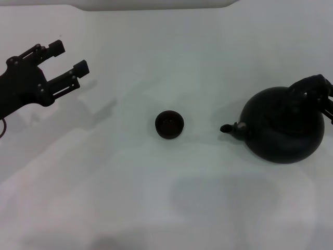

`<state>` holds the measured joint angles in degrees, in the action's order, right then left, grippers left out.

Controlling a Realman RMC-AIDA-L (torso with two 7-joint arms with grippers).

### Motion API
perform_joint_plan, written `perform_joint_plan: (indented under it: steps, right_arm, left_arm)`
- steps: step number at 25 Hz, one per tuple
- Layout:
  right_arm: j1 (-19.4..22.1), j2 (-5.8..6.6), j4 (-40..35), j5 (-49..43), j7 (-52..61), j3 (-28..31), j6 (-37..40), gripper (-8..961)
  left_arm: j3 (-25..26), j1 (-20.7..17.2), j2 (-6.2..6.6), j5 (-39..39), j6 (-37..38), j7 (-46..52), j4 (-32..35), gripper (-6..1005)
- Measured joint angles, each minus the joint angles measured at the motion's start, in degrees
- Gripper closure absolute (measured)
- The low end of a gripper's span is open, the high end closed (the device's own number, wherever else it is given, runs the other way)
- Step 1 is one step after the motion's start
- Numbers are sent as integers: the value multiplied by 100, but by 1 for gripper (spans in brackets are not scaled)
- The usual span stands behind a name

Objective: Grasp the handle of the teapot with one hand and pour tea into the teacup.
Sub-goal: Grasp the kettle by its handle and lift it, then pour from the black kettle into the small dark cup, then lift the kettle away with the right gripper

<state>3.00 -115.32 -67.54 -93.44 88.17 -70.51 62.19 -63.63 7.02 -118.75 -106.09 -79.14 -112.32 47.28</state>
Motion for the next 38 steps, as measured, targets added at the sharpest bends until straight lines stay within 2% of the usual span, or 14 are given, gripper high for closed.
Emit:
perform_joint_plan:
  steps: [3,9,24,29,32,38]
  right_arm:
    - [21,3,-35,-74,-14,19,-1,720]
    - [47,1,-19,-140,-382,9,-10,801]
    - [-166,-38,-349,216,-539,-267,-50,845]
    - [-224,-40,-551,500,-522,-554,-149,845]
    - [-252,-46,-694,664,-550,-948,-631,845]
    - [-414,-32,-1046,678,-786,-2255,-2453,844]
  left_arm:
    - [0,-8,0,-17,-17,3,0,235]
    - [0,9,-8,-26,-18,4,-7,234]
    - [57,-30,3,-28,14,-3,-214,235]
    - [247,-26,6,-26,-5,-181,-419,236]
    - [330,23,16,-26,14,-324,-652,237]
    - [740,62,22,-1,33,-598,-1189,239]
